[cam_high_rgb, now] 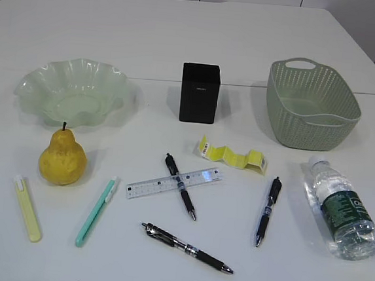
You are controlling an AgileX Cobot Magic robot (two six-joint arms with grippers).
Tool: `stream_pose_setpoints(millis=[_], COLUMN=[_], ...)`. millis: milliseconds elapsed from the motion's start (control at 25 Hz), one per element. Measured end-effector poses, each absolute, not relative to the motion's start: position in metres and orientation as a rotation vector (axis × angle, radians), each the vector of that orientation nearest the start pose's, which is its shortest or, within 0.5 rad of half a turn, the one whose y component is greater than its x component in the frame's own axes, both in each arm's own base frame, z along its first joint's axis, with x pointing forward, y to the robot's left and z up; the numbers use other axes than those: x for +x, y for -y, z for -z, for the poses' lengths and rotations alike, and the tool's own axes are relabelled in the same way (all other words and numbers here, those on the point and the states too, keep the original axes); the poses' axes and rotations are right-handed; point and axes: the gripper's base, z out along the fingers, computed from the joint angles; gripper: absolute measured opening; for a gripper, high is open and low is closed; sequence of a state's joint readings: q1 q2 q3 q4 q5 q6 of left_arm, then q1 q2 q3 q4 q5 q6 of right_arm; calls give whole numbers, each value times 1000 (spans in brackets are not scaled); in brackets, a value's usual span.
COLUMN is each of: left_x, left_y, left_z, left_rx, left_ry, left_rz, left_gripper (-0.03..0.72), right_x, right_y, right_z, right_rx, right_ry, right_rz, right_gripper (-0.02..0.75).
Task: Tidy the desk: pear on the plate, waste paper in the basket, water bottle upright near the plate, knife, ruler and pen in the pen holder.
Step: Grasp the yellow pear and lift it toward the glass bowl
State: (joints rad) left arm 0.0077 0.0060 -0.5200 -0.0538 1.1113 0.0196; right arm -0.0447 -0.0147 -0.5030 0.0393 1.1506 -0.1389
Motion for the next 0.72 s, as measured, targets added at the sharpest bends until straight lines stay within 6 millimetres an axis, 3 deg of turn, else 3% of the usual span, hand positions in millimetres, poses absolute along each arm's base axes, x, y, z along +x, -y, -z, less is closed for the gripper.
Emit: stream_pose_setpoints(millis=[720], left_x=[-8], left_y=[5], left_z=[-279], left_rx=[18], left_ry=[-2080], left_rz=[59], left_gripper=[409], right_x=[-11], right_y=[-4], right_z=[-271], right_rx=[-104], right_ry=[-2114], right_rz=[62], right_gripper=[540])
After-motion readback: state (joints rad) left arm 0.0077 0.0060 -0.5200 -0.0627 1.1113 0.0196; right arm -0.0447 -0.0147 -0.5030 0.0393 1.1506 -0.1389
